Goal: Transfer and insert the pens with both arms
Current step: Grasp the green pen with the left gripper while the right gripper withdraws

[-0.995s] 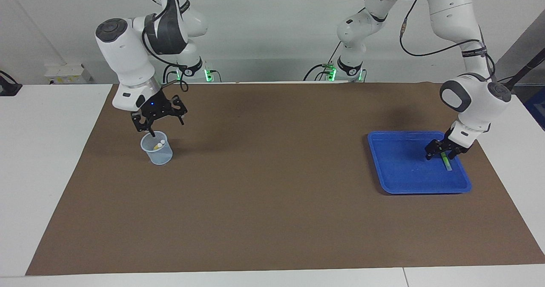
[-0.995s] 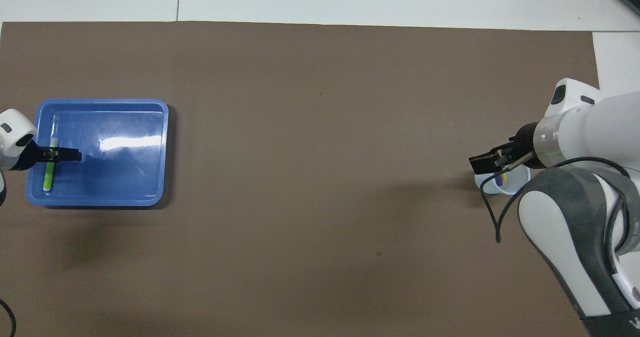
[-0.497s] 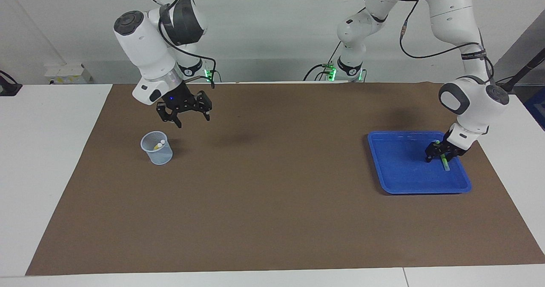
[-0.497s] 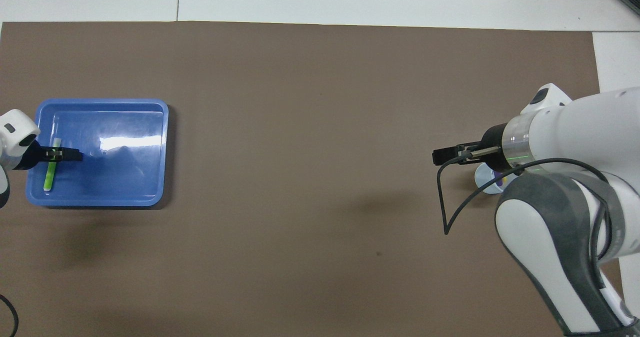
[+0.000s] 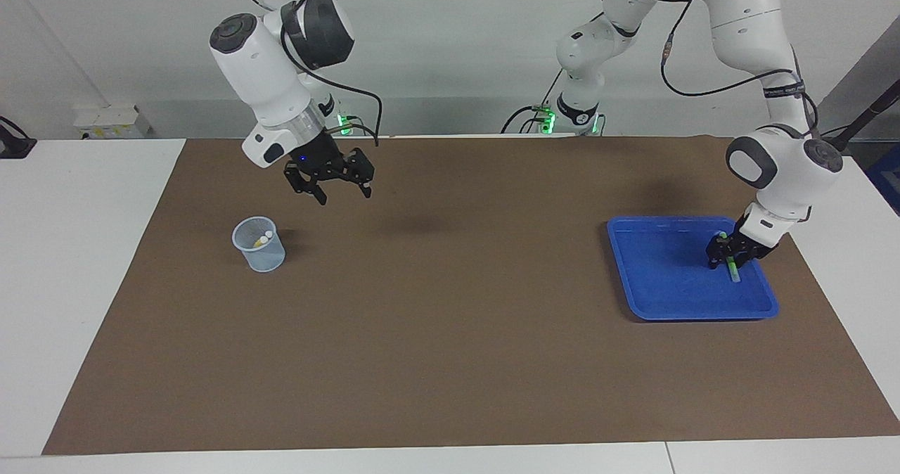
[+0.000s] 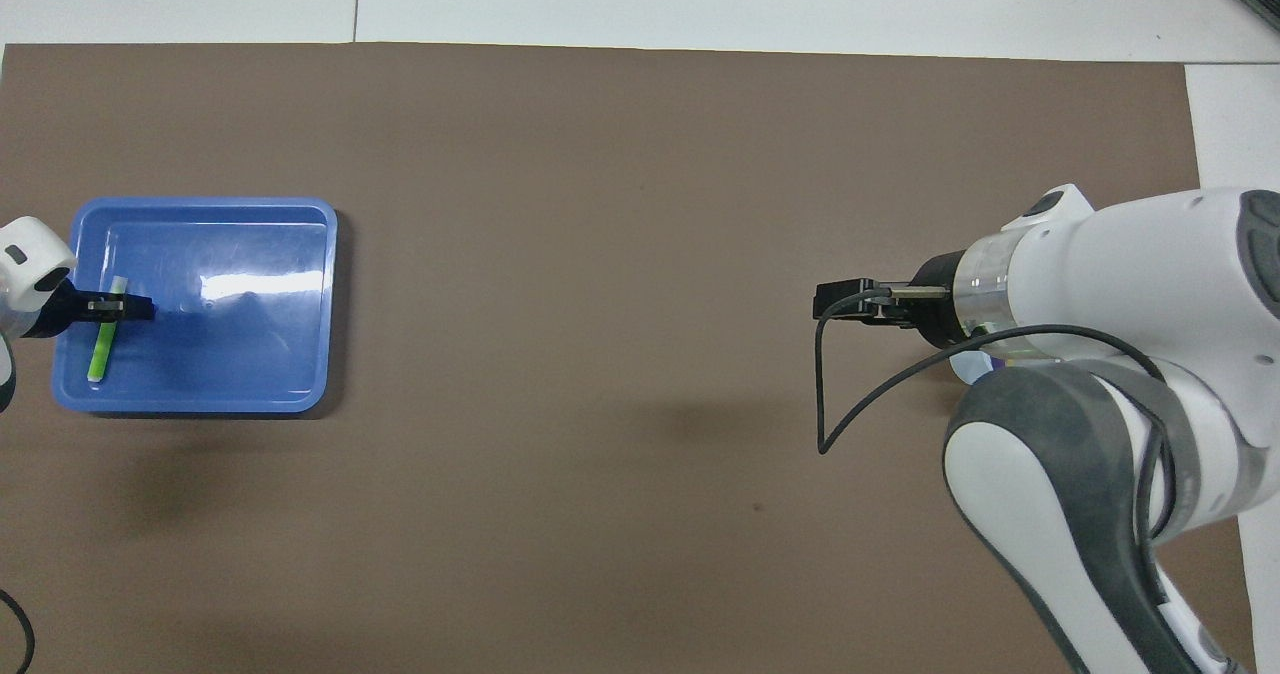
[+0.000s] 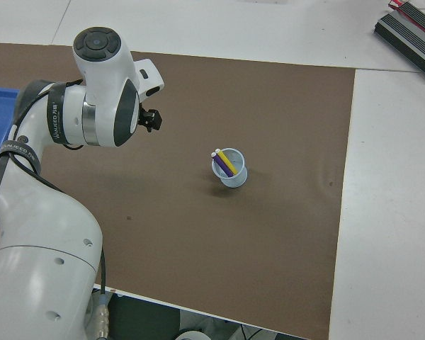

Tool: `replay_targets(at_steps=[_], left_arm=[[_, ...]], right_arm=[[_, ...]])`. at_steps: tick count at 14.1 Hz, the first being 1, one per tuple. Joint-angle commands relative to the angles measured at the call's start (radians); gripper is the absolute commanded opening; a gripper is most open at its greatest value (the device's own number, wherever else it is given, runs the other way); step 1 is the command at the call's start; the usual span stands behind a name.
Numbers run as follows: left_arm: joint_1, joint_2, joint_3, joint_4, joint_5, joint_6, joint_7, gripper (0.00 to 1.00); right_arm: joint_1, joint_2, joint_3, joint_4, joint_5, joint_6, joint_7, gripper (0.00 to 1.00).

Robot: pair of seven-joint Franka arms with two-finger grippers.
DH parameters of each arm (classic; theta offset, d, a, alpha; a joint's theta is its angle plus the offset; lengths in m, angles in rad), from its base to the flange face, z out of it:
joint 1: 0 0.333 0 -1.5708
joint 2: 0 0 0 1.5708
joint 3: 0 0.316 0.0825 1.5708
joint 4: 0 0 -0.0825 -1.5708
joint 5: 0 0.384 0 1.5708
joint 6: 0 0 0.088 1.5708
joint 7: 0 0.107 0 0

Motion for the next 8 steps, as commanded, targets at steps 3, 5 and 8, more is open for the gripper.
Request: replay_targets(at_steps=[3, 5, 8], left_arm=[[0.02, 0.024, -0.003, 0.008, 0.035, 0.017, 0.028, 0.2], [0.022, 0.024, -0.003, 0.007, 0.035, 0.014, 0.029, 0.0], [0.02, 0.024, -0.004, 0.007, 0.035, 0.013, 0.028, 0.0]], right_arm=[[-0.007, 0.006, 0.057, 0.006, 0.022, 0.048, 0.13, 1.0], [-0.007, 0.009, 0.074, 0.008, 0.024, 0.059, 0.158, 1.0], [0.008, 0.009, 0.088, 0.009, 0.068, 0.068, 0.195, 1.0]])
